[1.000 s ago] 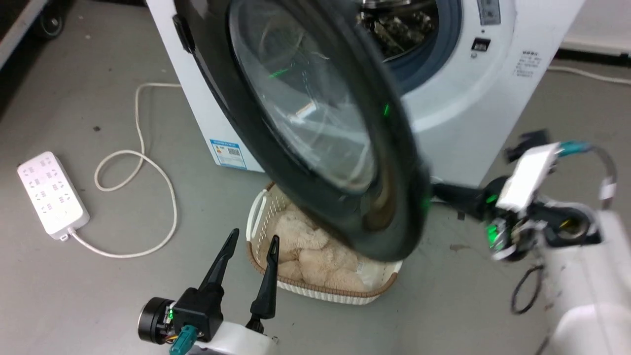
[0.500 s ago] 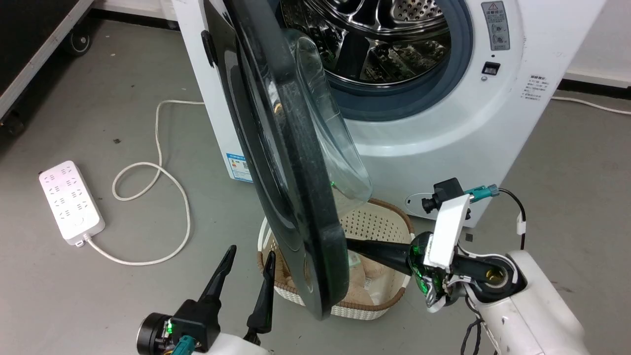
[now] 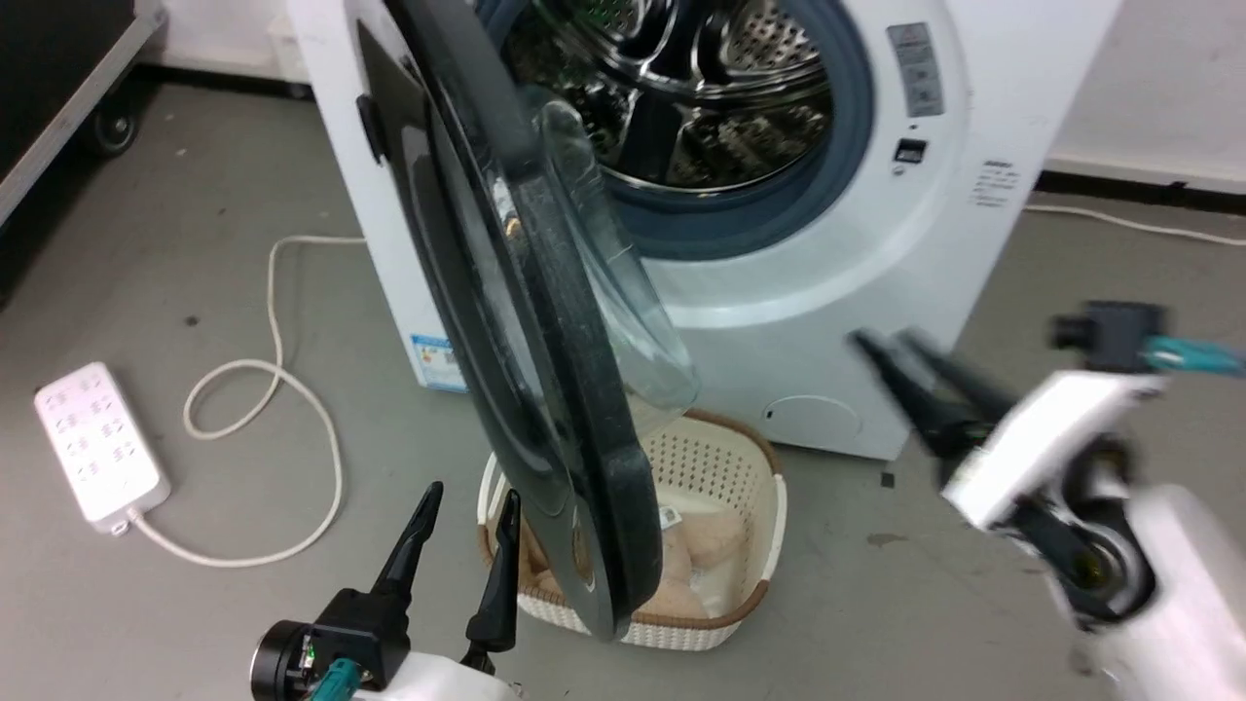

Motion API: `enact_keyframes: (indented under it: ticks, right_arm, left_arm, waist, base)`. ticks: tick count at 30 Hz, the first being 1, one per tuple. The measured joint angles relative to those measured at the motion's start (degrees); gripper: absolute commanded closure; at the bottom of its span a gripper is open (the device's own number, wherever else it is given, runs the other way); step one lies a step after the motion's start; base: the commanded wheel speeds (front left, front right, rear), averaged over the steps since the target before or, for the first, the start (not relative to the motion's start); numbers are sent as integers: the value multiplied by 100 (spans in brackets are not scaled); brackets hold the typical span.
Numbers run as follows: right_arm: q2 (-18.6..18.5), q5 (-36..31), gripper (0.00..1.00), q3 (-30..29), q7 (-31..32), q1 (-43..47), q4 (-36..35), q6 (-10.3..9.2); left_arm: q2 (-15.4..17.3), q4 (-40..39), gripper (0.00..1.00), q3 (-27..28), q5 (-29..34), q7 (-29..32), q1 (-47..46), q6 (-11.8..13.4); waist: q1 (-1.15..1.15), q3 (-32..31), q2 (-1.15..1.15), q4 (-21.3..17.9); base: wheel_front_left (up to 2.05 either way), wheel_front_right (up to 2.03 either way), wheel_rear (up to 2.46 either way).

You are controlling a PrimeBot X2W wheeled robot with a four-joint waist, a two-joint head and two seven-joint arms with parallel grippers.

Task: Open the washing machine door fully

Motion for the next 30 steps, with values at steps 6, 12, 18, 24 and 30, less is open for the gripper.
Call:
enact_keyframes:
  ticks: [6,12,18,24,30]
  right_arm:
    - [-698,-2167,0,-104,-2203,706,-619,1]
    - [-131,-3909,0,-1196,-3018,1720,-991,2]
    - [931,-4877,0,-1823,-3211,2861,-1538,2]
    - [1113,-5244,0,-1744,-3254,3357,-1589,2]
    - [1132,-5204,0,-1648,-3289,3438,-1536,2]
  left_arm:
    - [11,11,0,198,-43,0,55,-22]
    - [31,1,0,359,-52,0,200,-70]
    - [30,9,0,397,-51,0,227,-142]
    - [27,20,0,369,-34,0,253,-167]
    - [26,35,0,381,-33,0,253,-205]
  waist:
    - [0,-209,0,-228]
    - [0,-316,0,-429]
    - [0,-328,0,-483]
    - [0,-306,0,-563]
    - [0,-332,0,-589]
  base:
    - [0,0,0]
    - [0,0,0]
    - [0,0,0]
    - [0,0,0]
    - [0,0,0]
